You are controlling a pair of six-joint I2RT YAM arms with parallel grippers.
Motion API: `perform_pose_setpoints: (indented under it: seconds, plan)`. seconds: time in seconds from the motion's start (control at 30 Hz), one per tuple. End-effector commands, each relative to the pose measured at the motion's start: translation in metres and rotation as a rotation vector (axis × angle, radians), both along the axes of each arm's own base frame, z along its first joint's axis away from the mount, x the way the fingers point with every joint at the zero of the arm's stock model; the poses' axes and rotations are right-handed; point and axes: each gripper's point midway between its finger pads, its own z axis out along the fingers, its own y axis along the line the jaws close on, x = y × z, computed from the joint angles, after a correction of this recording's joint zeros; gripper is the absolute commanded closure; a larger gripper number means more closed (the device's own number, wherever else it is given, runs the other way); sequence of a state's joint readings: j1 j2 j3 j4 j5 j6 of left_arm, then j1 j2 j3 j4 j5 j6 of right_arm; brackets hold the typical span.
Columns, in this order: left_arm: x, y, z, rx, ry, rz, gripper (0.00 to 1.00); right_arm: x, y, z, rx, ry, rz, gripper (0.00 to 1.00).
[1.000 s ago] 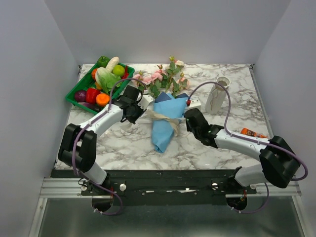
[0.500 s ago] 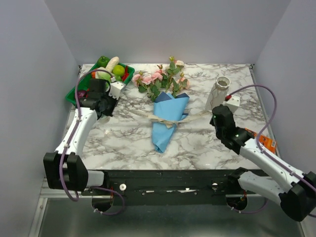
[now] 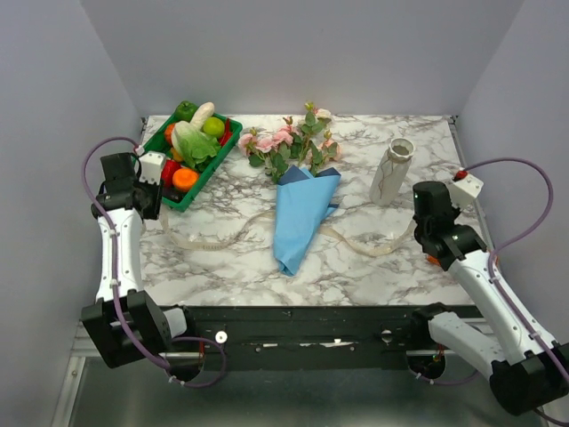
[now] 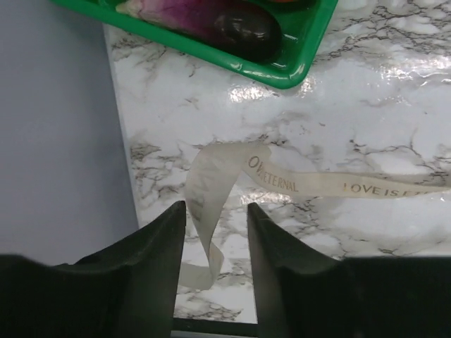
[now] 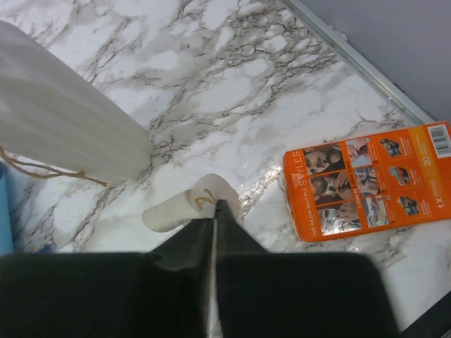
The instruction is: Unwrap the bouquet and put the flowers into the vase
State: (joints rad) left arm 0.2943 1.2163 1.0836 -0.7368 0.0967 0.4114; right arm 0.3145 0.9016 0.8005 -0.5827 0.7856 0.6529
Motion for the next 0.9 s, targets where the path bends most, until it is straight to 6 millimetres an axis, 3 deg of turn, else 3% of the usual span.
perform_pose_setpoints:
  seconds: [0.0,0.07,0.17,0.23,0.27,0.33,0.37,0.43,0.5,0.6,0.73,0.87]
  plan:
    - [-0.006,-0.018,0.025,-0.035,-0.046,-0.088,0.01,-0.006,-0.01,0.011,-0.005,0.025,-0.046,0.62]
    - [-0.006,-0.035,0.035,-0.09,-0.061,-0.157,0.01,-0.005,-0.011,0.017,-0.013,0.03,-0.051,0.37]
    - [-0.006,-0.063,0.054,-0.154,-0.086,-0.258,0.01,-0.002,-0.01,0.027,-0.027,0.033,-0.027,0.18]
    - [-0.01,-0.088,0.061,-0.206,-0.086,-0.343,0.01,-0.002,-0.008,0.032,-0.024,0.037,-0.012,0.16]
    - [-0.013,-0.114,0.063,-0.223,-0.079,-0.428,0.01,-0.001,-0.003,0.035,-0.01,0.036,0.013,0.15]
    - [-0.015,-0.145,0.063,-0.249,-0.076,-0.519,0.01,0.001,0.0,0.043,-0.001,0.015,0.044,0.15]
    - [-0.02,-0.175,0.062,-0.287,-0.062,-0.6,0.01,0.002,0.005,0.044,0.006,0.013,0.077,0.14]
    - [-0.019,-0.204,0.061,-0.327,-0.073,-0.679,0.01,0.004,0.01,0.046,0.02,-0.02,0.109,0.14]
    - [-0.017,-0.238,0.049,-0.358,-0.032,-0.757,0.01,0.004,0.013,0.047,0.033,-0.033,0.135,0.14]
    - [-0.012,-0.271,0.022,-0.386,0.065,-0.827,0.01,0.002,0.018,0.043,0.035,-0.029,0.169,0.14]
    - [-0.012,-0.3,-0.017,-0.428,0.2,-0.883,0.01,-0.002,0.018,0.045,0.03,-0.05,0.197,0.15]
    - [-0.022,-0.312,-0.057,-0.412,0.303,-0.914,0.01,-0.006,0.023,0.045,0.044,-0.052,0.232,0.16]
